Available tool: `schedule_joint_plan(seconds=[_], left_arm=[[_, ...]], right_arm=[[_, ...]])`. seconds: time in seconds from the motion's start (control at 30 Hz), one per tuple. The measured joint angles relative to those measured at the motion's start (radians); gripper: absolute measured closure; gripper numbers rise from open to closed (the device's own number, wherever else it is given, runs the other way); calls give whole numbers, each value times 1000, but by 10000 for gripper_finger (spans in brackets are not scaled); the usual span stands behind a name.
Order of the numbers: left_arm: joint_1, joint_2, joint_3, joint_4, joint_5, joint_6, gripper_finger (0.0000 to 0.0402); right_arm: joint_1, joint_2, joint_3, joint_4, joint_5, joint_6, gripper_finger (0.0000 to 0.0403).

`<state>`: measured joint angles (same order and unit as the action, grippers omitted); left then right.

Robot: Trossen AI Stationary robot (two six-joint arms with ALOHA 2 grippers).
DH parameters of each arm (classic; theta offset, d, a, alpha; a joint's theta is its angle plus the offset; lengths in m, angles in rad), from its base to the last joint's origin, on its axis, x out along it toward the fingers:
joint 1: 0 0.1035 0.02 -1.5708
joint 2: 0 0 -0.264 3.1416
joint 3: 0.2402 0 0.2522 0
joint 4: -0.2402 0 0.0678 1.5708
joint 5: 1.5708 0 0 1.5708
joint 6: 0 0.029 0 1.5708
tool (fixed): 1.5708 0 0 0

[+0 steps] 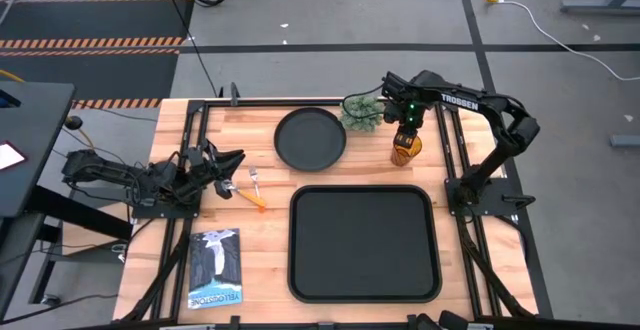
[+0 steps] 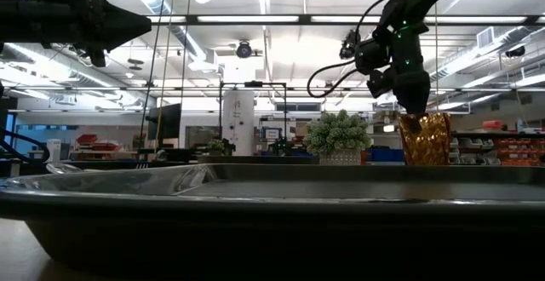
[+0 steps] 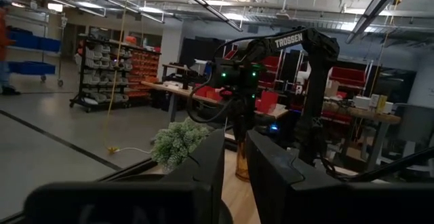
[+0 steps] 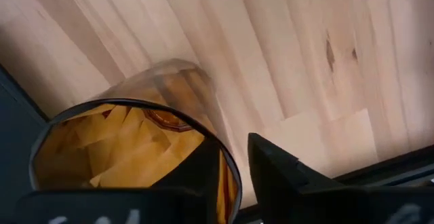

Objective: Pick and place plate/cup/fork/spoon on tray
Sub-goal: Put the brown cup on the top right of the black tray

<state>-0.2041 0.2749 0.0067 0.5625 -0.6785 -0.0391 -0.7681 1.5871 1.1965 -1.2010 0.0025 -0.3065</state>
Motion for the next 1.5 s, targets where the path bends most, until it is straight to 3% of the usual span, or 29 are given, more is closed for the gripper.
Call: schedule_joint_plan(seconds=[0.47,1.2,1.5], left_arm=[[0,0,0,2,-1,-1,333],[0,0,0,3,-32,0,333],[0,0,0,1,-43,-2,333]], right_arm=[[0,0,0,-8,-34,-4,381],[46,-28,1,-69,-49,15,382],[86,-38,112,-138,-49,69,382]])
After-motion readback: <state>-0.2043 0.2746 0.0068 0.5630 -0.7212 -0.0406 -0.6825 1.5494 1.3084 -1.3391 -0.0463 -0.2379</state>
